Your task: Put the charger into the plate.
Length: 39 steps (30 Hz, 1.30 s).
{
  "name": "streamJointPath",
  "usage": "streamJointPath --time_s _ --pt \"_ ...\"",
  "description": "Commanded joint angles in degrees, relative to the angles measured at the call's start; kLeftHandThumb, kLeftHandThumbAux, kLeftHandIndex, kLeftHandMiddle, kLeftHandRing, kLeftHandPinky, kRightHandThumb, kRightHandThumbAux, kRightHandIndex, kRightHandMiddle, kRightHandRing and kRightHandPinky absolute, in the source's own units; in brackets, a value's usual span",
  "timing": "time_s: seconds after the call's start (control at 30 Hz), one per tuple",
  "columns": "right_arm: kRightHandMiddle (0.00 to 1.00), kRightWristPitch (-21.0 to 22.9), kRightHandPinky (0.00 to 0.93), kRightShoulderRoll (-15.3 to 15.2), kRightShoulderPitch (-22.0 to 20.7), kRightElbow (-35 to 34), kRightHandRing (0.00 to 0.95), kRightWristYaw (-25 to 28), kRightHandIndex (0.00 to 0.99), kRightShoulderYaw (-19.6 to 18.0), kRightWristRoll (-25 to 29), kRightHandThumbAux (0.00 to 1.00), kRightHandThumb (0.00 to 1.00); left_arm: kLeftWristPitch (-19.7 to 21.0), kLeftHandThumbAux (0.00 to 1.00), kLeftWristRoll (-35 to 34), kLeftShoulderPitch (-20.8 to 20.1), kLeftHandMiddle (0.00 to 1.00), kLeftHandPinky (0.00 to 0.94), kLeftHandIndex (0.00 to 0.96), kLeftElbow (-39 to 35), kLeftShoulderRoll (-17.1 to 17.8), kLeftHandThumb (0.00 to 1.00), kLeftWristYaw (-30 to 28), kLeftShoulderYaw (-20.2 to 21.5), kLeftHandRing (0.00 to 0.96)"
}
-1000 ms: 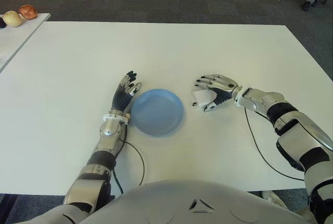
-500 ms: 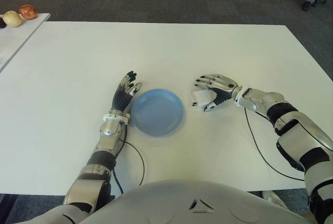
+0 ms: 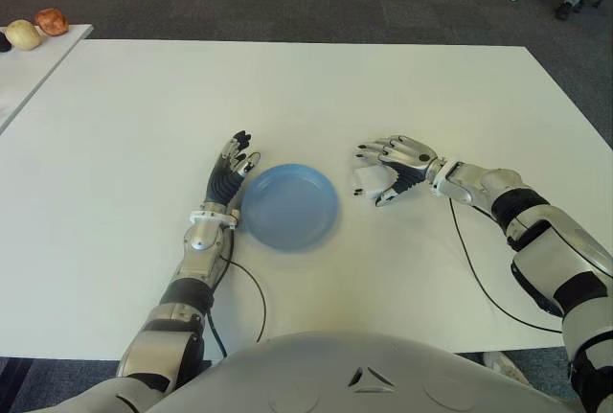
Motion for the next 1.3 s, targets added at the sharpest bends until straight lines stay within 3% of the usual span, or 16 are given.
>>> streamJointPath --time_s 0.03,0.1,0.23,0.47,0.77,1.3 --pt "0.415 5.5 0.497 3.4 3.0 3.0 0.43 -2.7 0.269 3.3 -4.7 0.479 0.7 1.0 0.419 1.1 5.0 0.128 0.107 0.103 3.4 -1.0 0.0 -0.3 -0.9 0.106" --pt "0.452 6.4 0.547 3.7 2.9 3.3 0.49 -3.7 0.339 3.4 -4.9 0.548 0.822 1.0 0.417 1.0 5.0 0.128 0.108 0.101 3.3 -1.0 0.0 -0.4 -0.9 0.105" --pt "0.51 8.0 0.681 3.7 3.1 3.0 0.611 -6.3 0.39 3.4 -5.2 0.648 0.84 1.4 0.411 0.9 5.2 0.125 0.111 0.097 2.6 -1.1 0.0 -0.6 -0.9 0.104" --pt "0.537 9.0 0.812 0.8 4.3 -4.3 0.774 -6.5 0.405 2.7 -5.6 0.673 0.85 2.2 0.436 1.2 5.6 0.128 0.119 0.099 1.7 -0.9 0.0 -0.5 -1.1 0.108" --pt "0.541 12.6 0.818 0.7 4.6 -4.7 0.803 -6.8 0.405 3.3 -7.4 0.676 0.848 1.8 0.443 0.8 5.6 0.133 0.12 0.101 1.8 -1.1 0.0 -0.6 -0.8 0.113" --pt "0.543 14.7 0.82 -0.5 5.6 -7.0 0.811 -7.7 0.404 2.4 -7.4 0.678 0.844 2.0 0.455 0.5 5.5 0.148 0.138 0.099 1.9 -1.0 0.0 -0.9 -0.6 0.131"
